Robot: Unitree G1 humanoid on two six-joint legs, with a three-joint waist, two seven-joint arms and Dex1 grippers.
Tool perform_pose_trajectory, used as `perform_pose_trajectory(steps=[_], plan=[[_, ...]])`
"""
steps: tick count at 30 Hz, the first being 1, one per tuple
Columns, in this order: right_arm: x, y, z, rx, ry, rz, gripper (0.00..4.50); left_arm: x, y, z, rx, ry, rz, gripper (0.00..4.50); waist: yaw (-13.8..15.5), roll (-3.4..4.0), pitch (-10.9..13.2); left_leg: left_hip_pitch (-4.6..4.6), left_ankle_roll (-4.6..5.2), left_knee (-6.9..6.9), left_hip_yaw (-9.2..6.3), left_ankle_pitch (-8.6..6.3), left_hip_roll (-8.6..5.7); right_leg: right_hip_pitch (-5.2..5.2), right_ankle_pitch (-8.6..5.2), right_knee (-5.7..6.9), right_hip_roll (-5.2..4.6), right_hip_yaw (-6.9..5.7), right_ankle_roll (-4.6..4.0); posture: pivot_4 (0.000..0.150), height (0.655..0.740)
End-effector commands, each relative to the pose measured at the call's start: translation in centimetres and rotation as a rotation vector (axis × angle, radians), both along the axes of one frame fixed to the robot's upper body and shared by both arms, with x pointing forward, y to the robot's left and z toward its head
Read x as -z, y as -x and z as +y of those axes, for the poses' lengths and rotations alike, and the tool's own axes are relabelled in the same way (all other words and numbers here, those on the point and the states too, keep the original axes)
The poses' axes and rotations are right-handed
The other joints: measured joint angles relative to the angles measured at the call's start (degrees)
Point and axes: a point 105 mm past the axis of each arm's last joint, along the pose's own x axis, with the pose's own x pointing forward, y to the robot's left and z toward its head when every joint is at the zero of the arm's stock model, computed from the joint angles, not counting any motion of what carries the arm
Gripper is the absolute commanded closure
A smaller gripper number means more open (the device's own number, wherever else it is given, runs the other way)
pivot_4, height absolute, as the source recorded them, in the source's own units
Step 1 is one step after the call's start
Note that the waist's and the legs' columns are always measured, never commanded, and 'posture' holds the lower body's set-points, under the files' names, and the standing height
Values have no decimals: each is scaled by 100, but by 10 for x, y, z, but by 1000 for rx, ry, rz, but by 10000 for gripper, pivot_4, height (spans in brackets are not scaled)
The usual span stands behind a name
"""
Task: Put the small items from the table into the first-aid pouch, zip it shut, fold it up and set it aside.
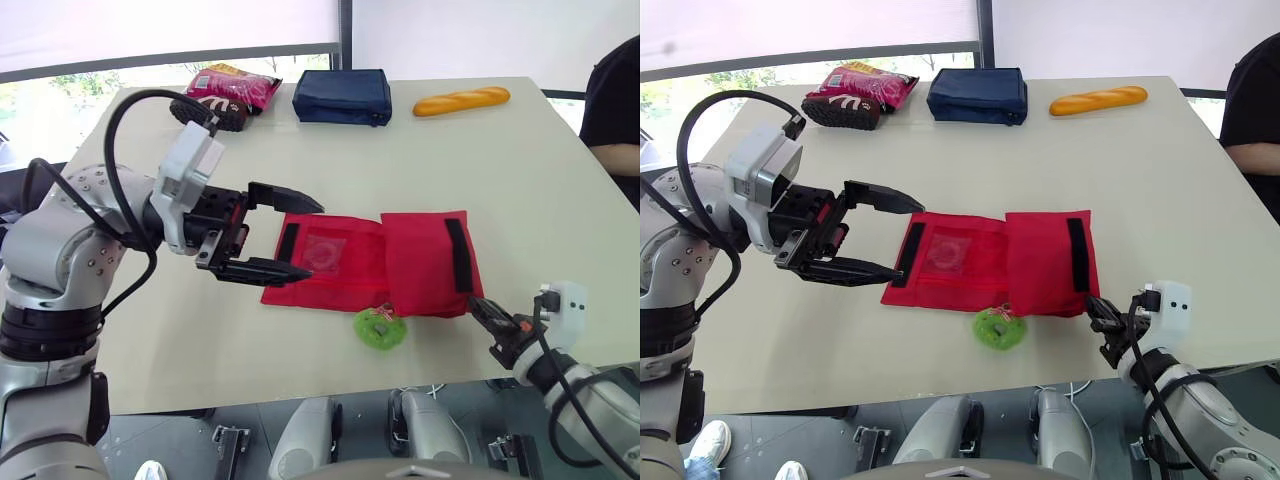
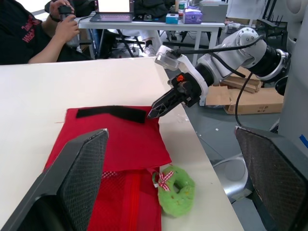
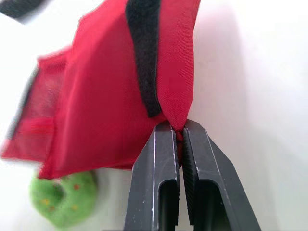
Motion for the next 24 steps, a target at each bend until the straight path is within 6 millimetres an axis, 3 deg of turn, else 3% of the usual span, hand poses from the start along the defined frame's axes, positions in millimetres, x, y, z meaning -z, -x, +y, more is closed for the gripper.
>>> perform_pose_trajectory(steps=[1,6,7,8,11,14,16,18,20,23,24], plan=[[-21,2,-6,-91,49,-96,29544,-5,3,2,0,2,-36,0,-4,0,0,1,1,0,0,-1,1,0,0,0,2,0,1,1500,7397],[-45,-2,-30,-246,213,-244,6686,-5,5,4,-28,5,-33,0,-2,-4,-3,3,22,-1,2,-13,6,2,-2,-2,12,0,3,1500,7397],[-51,-7,-32,-297,222,-285,3224,-4,5,5,-33,7,-31,0,-3,-4,-3,3,23,0,3,-13,6,2,-2,-1,12,1,3,1500,7397],[-55,-10,-32,-339,232,-318,3224,-3,6,4,-38,10,-30,0,-22,-5,-3,4,24,0,5,-14,6,2,-2,-1,12,2,4,1500,7397],[-59,-26,-33,-461,302,-397,10291,-2,6,5,-67,22,-28,0,-32,-5,-3,8,26,0,10,-15,8,4,-2,-1,14,6,4,1500,7397],[-60,-35,-28,-572,354,-454,26049,2,6,6,-105,33,-22,0,-27,-4,-2,9,25,-1,8,-15,9,3,-2,0,14,5,3,1500,7397],[-67,-41,-24,-608,349,-515,33201,3,5,8,-152,56,-11,0,-18,-4,-2,7,24,-1,7,-14,9,3,1,0,13,5,-2,1500,7397],[-73,-41,-18,-663,349,-555,44506,9,3,11,-205,63,2,0,-3,-5,-1,6,19,1,9,-11,9,2,11,0,8,7,-18,1500,7397],[-79,-40,-11,-734,379,-554,44506,18,-2,15,-302,89,27,0,4,-4,-1,6,19,1,9,-11,9,3,12,0,-6,9,-18,1500,7397],[-93,-34,3,-829,364,-572,34734,37,-14,24,-475,94,40,0,10,-4,-1,8,18,2,8,-10,8,4,13,0,-21,7,-19,1500,7397],[-96,-32,7,-852,366,-576,29635,44,-18,27,-531,91,49,0,11,-7,0,8,18,2,6,-10,9,4,12,0,-22,6,-19,1500,7397]])
